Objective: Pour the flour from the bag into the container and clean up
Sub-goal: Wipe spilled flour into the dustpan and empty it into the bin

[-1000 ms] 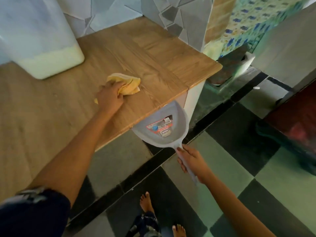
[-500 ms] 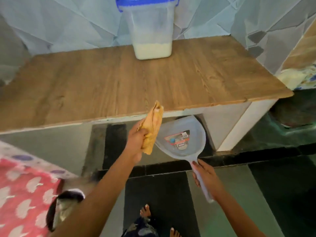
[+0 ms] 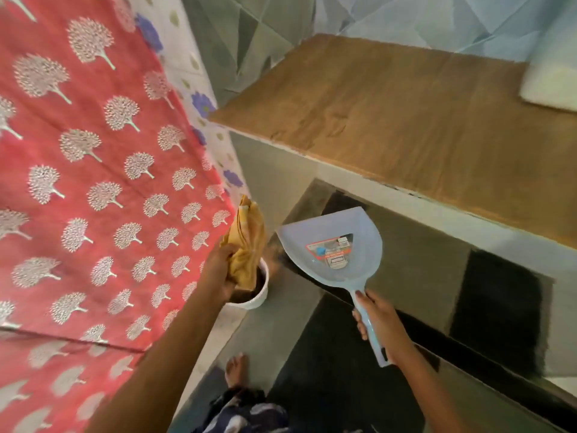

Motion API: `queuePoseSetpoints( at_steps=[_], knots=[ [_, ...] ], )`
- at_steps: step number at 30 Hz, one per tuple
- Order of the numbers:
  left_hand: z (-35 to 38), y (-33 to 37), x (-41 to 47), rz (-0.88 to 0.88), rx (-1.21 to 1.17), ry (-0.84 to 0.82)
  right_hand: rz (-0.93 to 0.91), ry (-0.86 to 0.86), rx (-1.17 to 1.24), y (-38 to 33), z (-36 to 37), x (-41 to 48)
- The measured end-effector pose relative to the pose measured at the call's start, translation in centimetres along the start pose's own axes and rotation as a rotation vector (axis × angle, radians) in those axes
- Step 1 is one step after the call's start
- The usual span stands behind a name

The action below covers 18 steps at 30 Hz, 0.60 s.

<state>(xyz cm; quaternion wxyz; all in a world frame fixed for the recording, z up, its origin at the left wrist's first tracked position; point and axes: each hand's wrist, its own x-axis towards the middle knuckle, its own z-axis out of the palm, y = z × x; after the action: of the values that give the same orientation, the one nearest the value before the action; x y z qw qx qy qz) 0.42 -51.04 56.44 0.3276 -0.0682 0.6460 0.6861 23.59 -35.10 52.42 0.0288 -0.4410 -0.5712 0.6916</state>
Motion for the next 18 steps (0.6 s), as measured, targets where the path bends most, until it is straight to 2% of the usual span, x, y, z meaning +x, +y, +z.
queuePoseSetpoints(
  at_steps=[5, 9, 13, 18],
  knots=[
    [-11.1, 1.5, 5.9, -0.033, 0.024, 0.059, 0.061, -0.074, -0.030, -0.9, 10.8, 5.6],
    [-18.8, 3.4, 12.0, -0.122, 0.020, 0.106, 0.182, -0.074, -0.015, -0.6, 20.1, 10.5],
    [-23.6, 3.5, 17.9, -0.226, 0.042, 0.121, 0.320, -0.078, -0.065, 1.1, 27.5, 16.0],
    [-26.4, -0.6, 25.1, -0.348, 0.105, 0.107, 0.487, -0.069, -0.109, 5.1, 33.8, 23.4]
  ],
)
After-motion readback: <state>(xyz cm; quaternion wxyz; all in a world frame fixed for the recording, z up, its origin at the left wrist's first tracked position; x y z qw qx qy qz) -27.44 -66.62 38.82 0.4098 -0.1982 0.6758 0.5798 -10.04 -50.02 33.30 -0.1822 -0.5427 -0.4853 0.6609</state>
